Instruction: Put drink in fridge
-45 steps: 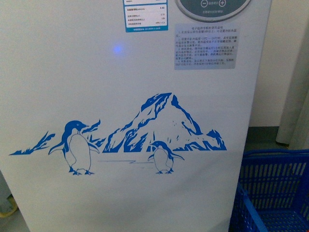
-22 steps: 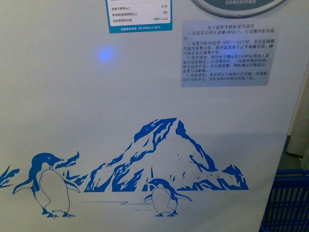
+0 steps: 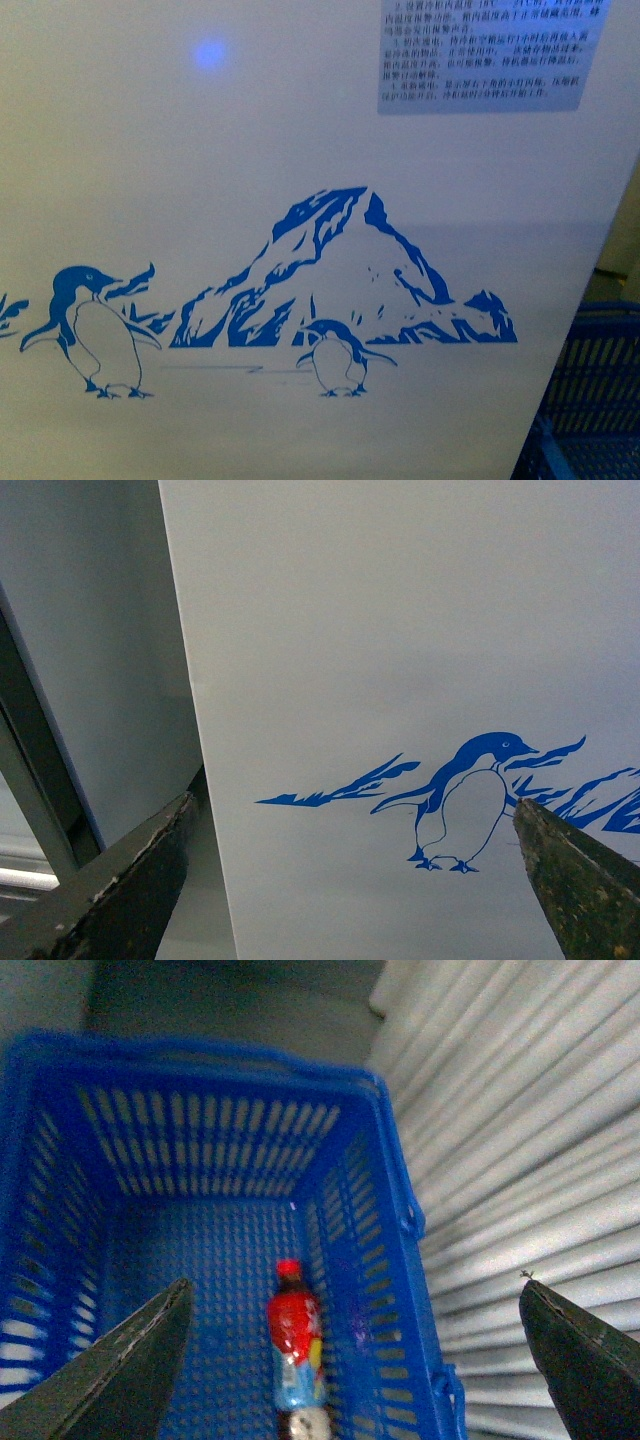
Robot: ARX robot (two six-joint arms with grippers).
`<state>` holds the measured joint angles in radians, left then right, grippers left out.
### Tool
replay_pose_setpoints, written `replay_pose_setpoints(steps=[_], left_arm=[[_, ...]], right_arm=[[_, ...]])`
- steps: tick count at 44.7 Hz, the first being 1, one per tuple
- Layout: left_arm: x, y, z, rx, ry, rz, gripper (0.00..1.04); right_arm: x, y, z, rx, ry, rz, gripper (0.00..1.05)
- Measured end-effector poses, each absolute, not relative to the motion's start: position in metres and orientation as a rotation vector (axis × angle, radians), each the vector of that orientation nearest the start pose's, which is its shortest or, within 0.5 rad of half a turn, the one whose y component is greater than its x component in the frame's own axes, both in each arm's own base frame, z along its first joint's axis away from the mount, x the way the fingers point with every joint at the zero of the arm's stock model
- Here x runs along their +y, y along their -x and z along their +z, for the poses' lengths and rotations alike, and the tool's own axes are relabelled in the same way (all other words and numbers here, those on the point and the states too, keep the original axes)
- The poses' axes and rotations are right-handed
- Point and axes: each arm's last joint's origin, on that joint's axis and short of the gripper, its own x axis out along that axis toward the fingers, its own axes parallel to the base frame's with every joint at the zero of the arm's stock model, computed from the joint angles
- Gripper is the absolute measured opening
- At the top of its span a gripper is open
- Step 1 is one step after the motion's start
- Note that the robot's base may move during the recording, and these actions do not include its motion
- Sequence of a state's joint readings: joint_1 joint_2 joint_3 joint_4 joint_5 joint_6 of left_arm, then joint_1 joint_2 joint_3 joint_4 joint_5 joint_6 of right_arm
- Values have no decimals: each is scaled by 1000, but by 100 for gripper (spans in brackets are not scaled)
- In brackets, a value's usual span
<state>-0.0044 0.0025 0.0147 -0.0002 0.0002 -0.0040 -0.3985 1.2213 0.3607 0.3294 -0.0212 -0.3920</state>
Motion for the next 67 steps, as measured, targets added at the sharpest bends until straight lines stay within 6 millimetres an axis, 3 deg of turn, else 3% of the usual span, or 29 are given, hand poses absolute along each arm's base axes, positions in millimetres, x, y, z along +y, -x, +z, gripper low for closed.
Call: replay_pose_setpoints(steps=[11,15,22,30,41,56,67], left_arm=[[0,-97,168,-12,4,-5,97],[0,-97,168,-12,4,-5,97],[0,-97,168,-12,4,-5,97],[0,-97,168,-12,4,-5,97],[0,-97,168,-12,4,-5,97],[0,-97,168,-12,4,-5,97],[0,-97,168,-12,4,-5,97]], right_arm=[[-116,-256,70,899,274,-233,98],[-120,-267,45,947,279,-223,98],[-130,-284,-22,1065,356,-256,98],[-136,-293,-73,1131,397,-267,98],[-143,-302,-118,1186,460,-301,98],[-144,-303,-156,1269,520,-360,98],[-148,-305,-172,1338,443,-402,98]])
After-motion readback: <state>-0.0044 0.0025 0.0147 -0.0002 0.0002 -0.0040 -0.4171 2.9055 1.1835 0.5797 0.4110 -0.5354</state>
